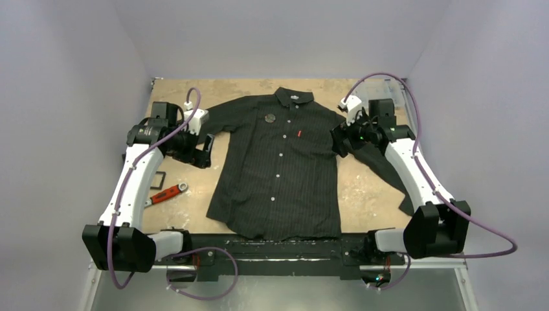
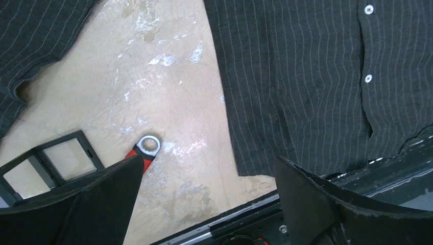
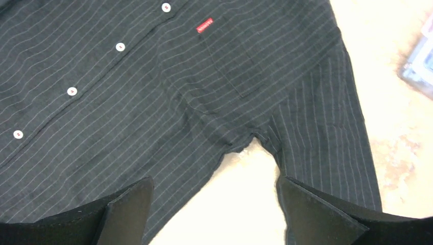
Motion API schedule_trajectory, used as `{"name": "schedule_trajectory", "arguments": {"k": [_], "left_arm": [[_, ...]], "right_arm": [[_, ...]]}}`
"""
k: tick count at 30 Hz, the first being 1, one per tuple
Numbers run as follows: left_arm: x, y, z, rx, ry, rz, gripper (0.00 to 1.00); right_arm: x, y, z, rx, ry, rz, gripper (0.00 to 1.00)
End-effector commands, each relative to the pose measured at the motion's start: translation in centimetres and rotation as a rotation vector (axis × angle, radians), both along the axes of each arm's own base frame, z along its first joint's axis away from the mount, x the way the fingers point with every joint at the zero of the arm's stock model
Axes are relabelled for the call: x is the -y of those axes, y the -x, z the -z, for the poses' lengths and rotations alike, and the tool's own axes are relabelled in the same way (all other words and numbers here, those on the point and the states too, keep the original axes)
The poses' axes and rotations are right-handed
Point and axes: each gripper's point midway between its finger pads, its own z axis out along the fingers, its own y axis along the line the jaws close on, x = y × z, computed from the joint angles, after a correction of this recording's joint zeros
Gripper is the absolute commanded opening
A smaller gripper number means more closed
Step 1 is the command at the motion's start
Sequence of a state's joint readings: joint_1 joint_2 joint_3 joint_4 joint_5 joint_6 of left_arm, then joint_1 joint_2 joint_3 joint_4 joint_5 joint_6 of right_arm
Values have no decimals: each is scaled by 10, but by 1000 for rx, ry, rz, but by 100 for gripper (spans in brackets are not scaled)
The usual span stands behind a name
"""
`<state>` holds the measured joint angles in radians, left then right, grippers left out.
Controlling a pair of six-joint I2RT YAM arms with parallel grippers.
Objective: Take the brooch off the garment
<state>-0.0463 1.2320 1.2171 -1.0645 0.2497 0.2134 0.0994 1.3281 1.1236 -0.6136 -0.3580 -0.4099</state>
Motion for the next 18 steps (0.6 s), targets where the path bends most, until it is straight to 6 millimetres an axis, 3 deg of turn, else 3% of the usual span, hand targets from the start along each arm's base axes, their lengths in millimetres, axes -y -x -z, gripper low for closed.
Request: {"name": "schedule_trajectory", "arguments": {"k": [1, 6, 10, 12, 15, 18], "left_arm": [[12, -17, -30, 102, 69, -7, 100], [14, -27, -38, 91, 81, -11, 100], [18, -30, -42, 72, 125, -58, 100], [11, -34, -39, 29, 158, -135, 100], [-25, -55, -34, -22, 145, -288, 100], [-65, -76, -22, -64, 11, -394, 100]], "right_arm": [[-21, -9, -12, 45, 7, -73, 99], [-55, -17, -4, 42, 50, -164, 99], [-95, -21, 10, 17, 103, -269, 99], [-119, -22, 15, 1, 114, -320, 99], [-141, -27, 19, -31, 99, -358, 99], [-152, -30, 24, -66, 68, -368, 99]]}}
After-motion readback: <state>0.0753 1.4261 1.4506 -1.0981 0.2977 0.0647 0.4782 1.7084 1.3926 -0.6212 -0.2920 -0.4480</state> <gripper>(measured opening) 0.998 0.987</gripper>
